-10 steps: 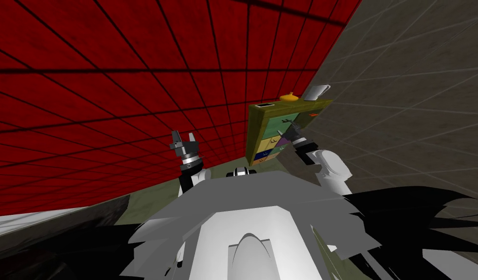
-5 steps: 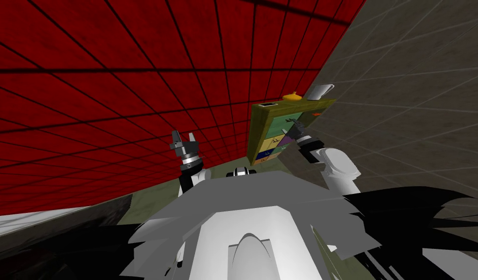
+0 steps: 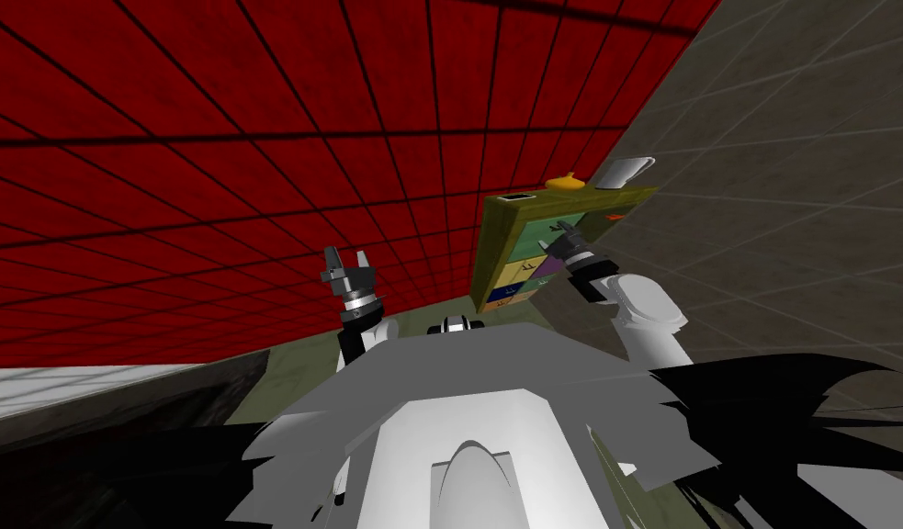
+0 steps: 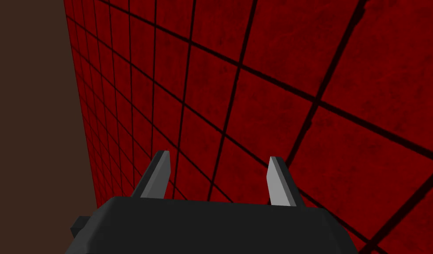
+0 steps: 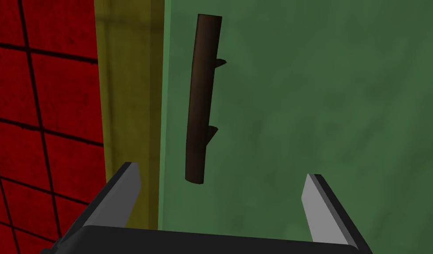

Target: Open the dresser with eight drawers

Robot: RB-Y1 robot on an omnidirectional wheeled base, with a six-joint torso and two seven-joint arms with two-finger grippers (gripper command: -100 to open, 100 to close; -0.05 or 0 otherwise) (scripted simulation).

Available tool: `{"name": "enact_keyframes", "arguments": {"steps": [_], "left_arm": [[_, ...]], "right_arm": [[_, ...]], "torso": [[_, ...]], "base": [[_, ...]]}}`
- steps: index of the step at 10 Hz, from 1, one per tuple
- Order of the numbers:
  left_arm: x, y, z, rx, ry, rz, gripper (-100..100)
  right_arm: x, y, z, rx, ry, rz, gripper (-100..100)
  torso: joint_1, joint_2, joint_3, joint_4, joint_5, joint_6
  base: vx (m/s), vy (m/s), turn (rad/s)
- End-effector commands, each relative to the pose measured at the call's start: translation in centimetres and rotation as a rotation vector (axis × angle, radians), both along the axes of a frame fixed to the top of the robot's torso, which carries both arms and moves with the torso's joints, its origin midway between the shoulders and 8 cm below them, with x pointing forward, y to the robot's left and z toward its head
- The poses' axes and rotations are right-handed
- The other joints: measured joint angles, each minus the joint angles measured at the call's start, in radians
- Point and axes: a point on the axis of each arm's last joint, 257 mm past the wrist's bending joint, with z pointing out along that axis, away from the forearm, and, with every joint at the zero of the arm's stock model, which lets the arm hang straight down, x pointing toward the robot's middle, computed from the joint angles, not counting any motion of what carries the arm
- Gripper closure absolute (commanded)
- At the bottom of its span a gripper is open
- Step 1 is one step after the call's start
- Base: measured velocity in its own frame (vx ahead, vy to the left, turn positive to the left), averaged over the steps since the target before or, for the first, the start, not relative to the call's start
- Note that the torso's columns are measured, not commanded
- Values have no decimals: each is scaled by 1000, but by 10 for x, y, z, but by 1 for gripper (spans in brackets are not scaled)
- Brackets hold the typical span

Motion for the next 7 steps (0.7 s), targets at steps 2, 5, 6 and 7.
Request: {"name": "enact_keyframes", "arguments": {"steps": [2,5,6,7], "left_arm": [[0,0,0,0,0,0,0],[0,0,0,0,0,0,0],[0,0,0,0,0,0,0],[0,0,0,0,0,0,0]], "right_arm": [[-7,21,-6,1,0,34,100],[-10,33,0,-51,0,63,-100],[-10,36,2,-64,0,70,-100],[-11,42,6,-96,1,86,-100]], "torso": [[-2,-1,0,0,-1,1],[1,1,0,0,0,-1],[-3,1,1,0,0,0],[-6,0,0,0,-2,0]], "base": [[24,-27,-212],[18,-38,-36],[32,-157,13],[30,-193,12]]}}
